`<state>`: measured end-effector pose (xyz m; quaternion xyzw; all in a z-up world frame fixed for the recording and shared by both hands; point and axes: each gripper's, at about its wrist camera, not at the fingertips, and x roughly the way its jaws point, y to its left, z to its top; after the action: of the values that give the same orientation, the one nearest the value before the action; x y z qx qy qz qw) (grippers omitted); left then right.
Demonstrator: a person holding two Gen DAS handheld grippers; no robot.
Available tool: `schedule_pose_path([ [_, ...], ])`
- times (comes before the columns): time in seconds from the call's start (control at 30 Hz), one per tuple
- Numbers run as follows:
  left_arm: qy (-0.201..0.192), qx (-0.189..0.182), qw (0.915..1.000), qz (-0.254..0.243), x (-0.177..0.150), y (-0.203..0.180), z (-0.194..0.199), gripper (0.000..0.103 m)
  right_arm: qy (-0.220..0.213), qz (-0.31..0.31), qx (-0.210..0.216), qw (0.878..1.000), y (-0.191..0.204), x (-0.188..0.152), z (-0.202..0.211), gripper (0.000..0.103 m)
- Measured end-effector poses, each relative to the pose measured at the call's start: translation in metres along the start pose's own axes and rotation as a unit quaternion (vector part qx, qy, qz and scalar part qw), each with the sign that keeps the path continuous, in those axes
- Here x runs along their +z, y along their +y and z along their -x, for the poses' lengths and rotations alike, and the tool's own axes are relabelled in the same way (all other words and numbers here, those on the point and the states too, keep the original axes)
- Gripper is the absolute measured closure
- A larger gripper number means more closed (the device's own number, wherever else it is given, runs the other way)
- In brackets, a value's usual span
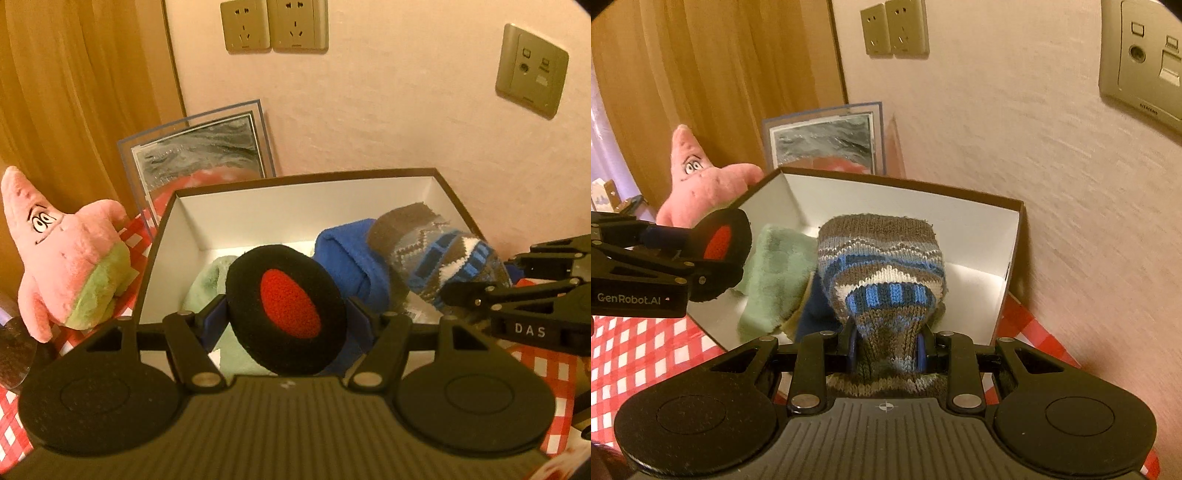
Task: Organize soft objects
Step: 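Open both grippers to release the ring and sock into the box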
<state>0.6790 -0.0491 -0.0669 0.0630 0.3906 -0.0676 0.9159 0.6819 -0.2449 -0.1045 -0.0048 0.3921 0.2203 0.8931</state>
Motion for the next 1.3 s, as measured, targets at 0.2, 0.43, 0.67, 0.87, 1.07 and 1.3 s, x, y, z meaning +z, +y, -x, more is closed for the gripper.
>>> schedule_pose_path([
  [0.2,0.008,0.0,1.0,-0.003,-0.001,0.001,-0.008,0.037,0.005,-0.006,-0.005,1.0,-0.005,0.002,-0.008,0.074],
  [0.43,0.014,0.003,0.9999,-0.007,-0.001,0.001,-0.012,0.037,0.006,-0.011,-0.01,1.0,-0.004,0.004,-0.015,0.071],
  [0.67,0.019,0.003,0.9998,-0.01,-0.002,0.001,-0.015,0.036,-0.019,0.009,-0.008,1.0,0.004,0.005,-0.017,0.029],
  [0.87,0.023,0.003,0.9996,-0.014,-0.004,0.003,-0.017,0.036,-0.012,0.017,-0.004,1.0,0.005,0.003,-0.013,0.029],
  [1.07,0.032,0.003,0.9993,-0.016,-0.007,0.002,-0.023,0.036,-0.007,0.016,-0.005,1.0,0.004,0.001,-0.012,0.029],
  [1.3,0.049,0.014,0.9986,-0.011,-0.005,0.006,-0.031,0.032,-0.003,0.007,-0.007,1.0,-0.002,0.001,-0.014,0.029],
])
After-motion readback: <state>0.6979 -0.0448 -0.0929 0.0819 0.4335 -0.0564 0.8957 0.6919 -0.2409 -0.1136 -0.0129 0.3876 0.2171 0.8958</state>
